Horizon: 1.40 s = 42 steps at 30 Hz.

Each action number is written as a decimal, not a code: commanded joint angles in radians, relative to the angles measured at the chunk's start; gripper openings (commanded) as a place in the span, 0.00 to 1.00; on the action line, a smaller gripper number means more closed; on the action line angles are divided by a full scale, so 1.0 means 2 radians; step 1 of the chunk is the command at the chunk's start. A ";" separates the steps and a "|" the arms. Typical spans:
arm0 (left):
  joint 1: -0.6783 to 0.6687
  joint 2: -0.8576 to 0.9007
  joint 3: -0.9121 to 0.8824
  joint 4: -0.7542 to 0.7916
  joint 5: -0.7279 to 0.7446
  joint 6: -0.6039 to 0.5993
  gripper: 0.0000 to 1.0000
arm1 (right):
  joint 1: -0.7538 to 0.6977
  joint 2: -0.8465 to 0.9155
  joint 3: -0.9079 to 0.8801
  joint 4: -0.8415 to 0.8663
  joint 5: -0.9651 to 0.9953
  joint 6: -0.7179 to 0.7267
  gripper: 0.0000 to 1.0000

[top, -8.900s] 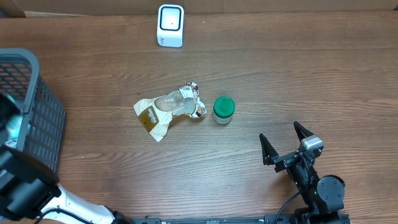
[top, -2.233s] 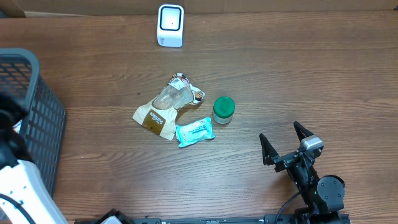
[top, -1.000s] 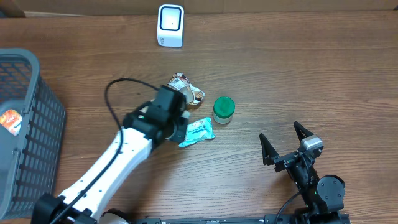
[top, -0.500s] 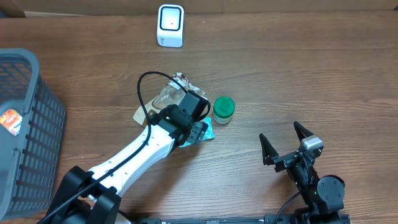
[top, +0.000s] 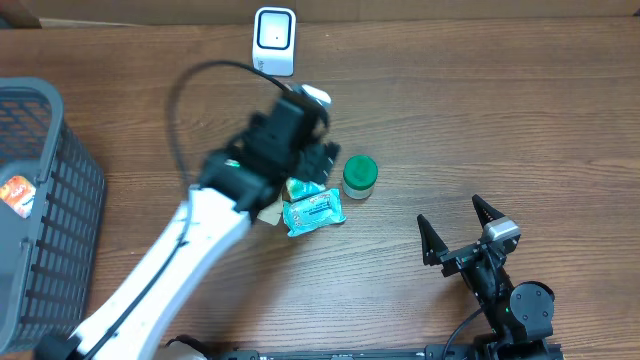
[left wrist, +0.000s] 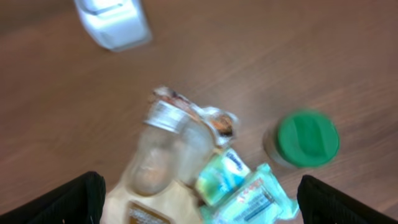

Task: Scan the item barcode
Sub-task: 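Carry the Kleenex pack toward the scanner and drop it on the table, then grasp the orange tissue pack in the basket with the left gripper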

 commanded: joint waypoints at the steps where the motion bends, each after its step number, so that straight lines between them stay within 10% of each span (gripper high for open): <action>1: 0.077 -0.035 0.069 -0.035 -0.007 0.001 0.99 | 0.001 -0.005 -0.005 0.003 -0.002 0.000 1.00; 20: 0.569 -0.018 0.097 -0.047 -0.004 -0.145 1.00 | 0.001 -0.005 -0.005 0.003 -0.002 0.000 1.00; 42: 0.625 0.270 0.097 0.029 -0.033 -0.020 0.79 | 0.001 -0.005 -0.005 0.003 -0.002 0.000 1.00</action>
